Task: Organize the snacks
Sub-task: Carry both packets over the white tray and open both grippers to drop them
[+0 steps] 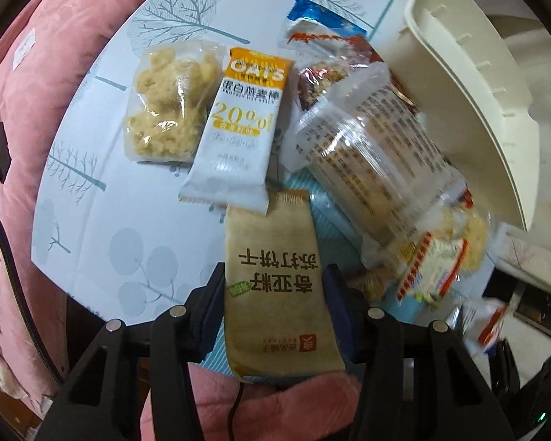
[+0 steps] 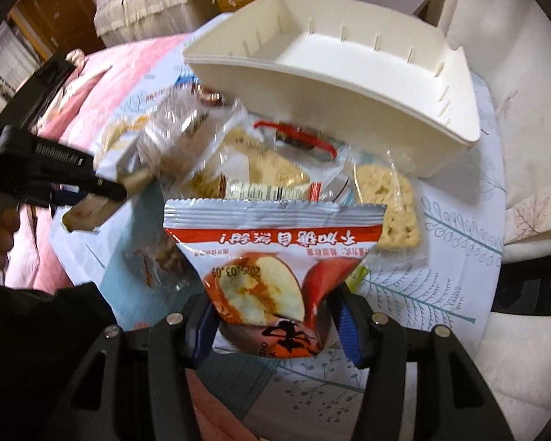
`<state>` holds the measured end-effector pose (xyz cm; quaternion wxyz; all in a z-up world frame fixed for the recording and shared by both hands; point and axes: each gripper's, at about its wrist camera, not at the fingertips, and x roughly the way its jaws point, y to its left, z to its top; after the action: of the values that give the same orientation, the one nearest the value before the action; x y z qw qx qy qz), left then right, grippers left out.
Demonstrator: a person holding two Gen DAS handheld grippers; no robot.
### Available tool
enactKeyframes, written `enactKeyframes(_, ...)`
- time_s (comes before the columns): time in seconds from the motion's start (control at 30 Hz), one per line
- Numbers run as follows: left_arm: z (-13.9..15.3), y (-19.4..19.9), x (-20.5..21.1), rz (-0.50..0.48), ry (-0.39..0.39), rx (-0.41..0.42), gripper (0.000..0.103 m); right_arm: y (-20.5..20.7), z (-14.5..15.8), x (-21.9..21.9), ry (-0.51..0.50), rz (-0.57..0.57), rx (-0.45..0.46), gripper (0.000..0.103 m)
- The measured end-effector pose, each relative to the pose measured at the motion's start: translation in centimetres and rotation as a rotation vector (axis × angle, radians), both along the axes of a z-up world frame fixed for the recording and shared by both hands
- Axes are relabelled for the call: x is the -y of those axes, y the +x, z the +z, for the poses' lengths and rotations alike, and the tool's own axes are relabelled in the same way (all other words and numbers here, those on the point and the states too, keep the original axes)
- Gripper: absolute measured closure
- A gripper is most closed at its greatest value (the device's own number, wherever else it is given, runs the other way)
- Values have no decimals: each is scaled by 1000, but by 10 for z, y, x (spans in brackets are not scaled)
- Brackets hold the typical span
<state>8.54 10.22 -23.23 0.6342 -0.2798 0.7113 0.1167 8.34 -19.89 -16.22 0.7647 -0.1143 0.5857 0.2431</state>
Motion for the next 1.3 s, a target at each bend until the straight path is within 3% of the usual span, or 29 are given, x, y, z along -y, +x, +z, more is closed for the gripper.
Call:
enactKeyframes(0.3,44,-3,-13,-80,-61,-24,54,6,15,-15,47,-43,55,48)
enactKeyframes(0.5,103,9,-9,-153,-75,21,54,16,32,-21,91,-71,84,48)
enactKeyframes(0.8,165,61,6,-317,-30,149,54,46,69,-15,120,-151,213,48)
enactKeyframes(1.1,193,127,26,-450,-6,346,54,89,93,0,128,-278,353,48)
enactKeyframes(1.3,187,167,40,-491,-9,491,54,116,91,10,155,-372,394,48)
